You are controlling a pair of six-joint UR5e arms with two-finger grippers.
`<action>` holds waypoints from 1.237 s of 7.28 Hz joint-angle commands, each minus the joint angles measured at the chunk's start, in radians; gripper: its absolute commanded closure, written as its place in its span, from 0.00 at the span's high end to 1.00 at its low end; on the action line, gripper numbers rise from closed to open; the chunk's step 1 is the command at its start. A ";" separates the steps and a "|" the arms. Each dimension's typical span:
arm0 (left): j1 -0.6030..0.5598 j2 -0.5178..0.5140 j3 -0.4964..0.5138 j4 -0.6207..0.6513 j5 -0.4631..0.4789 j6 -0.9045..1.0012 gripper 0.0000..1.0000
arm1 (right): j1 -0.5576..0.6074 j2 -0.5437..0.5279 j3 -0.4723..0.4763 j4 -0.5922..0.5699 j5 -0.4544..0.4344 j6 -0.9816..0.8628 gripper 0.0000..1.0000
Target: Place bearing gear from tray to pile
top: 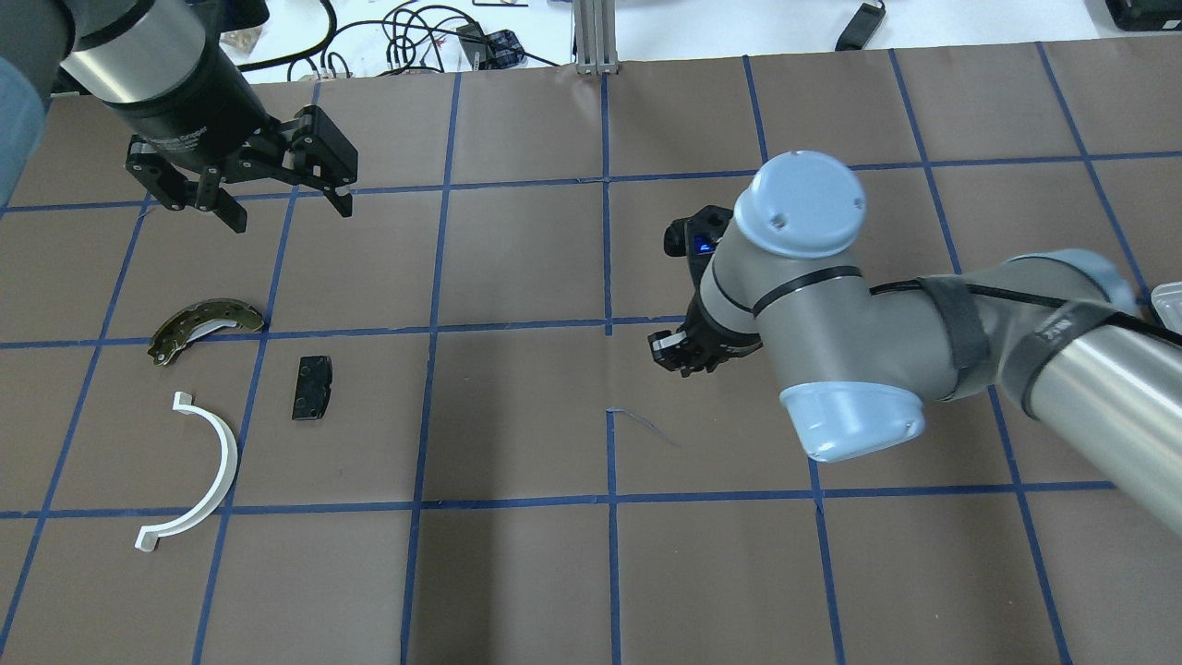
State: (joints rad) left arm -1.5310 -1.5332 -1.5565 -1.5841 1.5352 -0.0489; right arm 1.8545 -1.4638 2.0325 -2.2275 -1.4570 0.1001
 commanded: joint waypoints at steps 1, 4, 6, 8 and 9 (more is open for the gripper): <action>0.000 0.005 -0.010 0.004 0.011 0.001 1.00 | 0.159 0.155 -0.088 -0.081 -0.008 0.181 0.21; 0.000 -0.013 -0.039 0.039 0.017 0.033 1.00 | 0.279 0.354 -0.260 -0.124 -0.029 0.299 0.31; 0.000 -0.008 -0.062 0.061 0.017 0.102 1.00 | 0.282 0.361 -0.256 -0.127 -0.035 0.309 0.74; 0.003 -0.005 -0.063 0.059 0.017 0.259 1.00 | 0.235 0.283 -0.261 -0.103 -0.023 0.299 1.00; 0.002 -0.010 -0.063 0.059 0.005 0.299 1.00 | 0.179 0.226 -0.259 -0.015 -0.017 0.226 1.00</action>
State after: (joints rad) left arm -1.5294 -1.5420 -1.6190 -1.5249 1.5494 0.1755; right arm 2.0866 -1.1751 1.7721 -2.3146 -1.4810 0.3841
